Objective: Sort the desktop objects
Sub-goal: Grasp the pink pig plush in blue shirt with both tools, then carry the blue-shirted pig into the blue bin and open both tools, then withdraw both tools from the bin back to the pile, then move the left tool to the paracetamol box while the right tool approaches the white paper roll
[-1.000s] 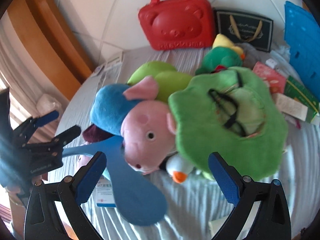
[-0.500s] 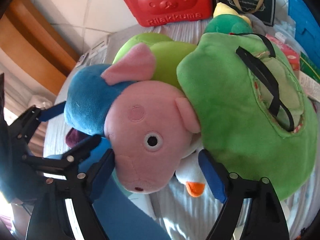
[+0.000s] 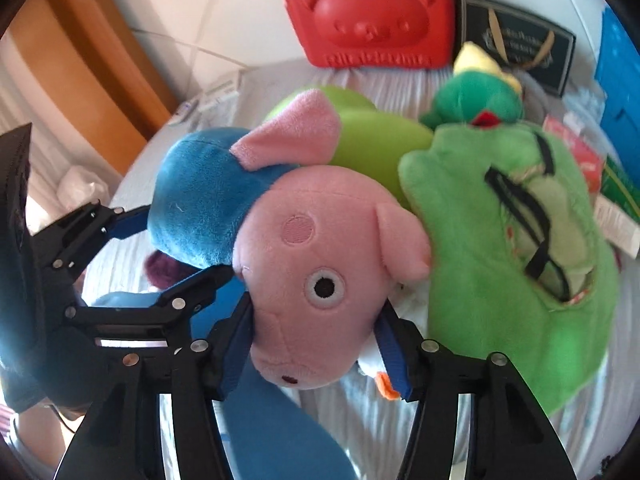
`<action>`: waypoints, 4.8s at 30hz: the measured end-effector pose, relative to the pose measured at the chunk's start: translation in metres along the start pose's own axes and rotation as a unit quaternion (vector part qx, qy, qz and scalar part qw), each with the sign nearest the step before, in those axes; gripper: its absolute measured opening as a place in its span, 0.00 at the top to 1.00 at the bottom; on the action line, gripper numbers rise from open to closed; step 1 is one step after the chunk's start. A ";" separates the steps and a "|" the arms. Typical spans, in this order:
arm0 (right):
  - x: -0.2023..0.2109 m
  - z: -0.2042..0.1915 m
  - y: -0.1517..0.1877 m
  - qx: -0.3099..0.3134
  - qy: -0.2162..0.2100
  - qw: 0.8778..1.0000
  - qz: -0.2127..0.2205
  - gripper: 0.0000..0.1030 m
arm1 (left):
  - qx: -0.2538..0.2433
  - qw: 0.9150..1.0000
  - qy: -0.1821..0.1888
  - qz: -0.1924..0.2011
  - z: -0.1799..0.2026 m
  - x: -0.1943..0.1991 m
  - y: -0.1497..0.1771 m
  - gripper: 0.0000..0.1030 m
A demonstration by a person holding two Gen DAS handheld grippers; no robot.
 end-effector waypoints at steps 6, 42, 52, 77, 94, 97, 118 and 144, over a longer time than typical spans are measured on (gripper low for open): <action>0.049 -0.015 -0.022 0.048 -0.002 0.997 0.061 0.45 | 0.030 0.997 -0.029 0.062 0.001 0.043 -0.024 0.35; 0.271 0.207 -0.089 0.114 -0.006 0.969 0.218 0.45 | 0.037 0.969 -0.068 0.233 0.248 0.092 -0.219 0.35; 0.355 0.373 -0.109 0.073 0.047 0.961 0.262 0.45 | 0.019 0.968 -0.013 0.250 0.404 0.053 -0.329 0.35; 0.393 0.592 -0.085 -0.063 0.145 0.959 0.236 0.54 | -0.105 0.981 0.064 0.149 0.597 -0.023 -0.401 0.35; 0.415 0.572 -0.077 -0.024 0.245 0.930 0.273 0.00 | -0.053 0.980 0.010 0.191 0.557 0.015 -0.384 0.22; 0.422 0.554 -0.077 -0.003 0.257 0.922 0.291 0.00 | -0.028 0.978 0.001 0.208 0.542 0.029 -0.379 0.21; 0.418 0.370 -0.089 0.058 0.113 0.896 0.424 0.00 | 0.137 0.956 -0.144 0.217 0.352 0.091 -0.254 0.06; 0.131 0.248 0.028 0.074 0.083 0.993 0.040 0.00 | 0.249 0.935 -0.234 -0.098 0.055 0.044 0.110 0.06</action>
Point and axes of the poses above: each gripper's, at about its wrist camera, not at the fingertips, and x roughly against the way its jaws point, z to its right, y to its underside, the point moved 4 cm from there along -x, roughly the way its jaws point, and after that the axes turned 13 degrees about z, right-handed, at the moved point
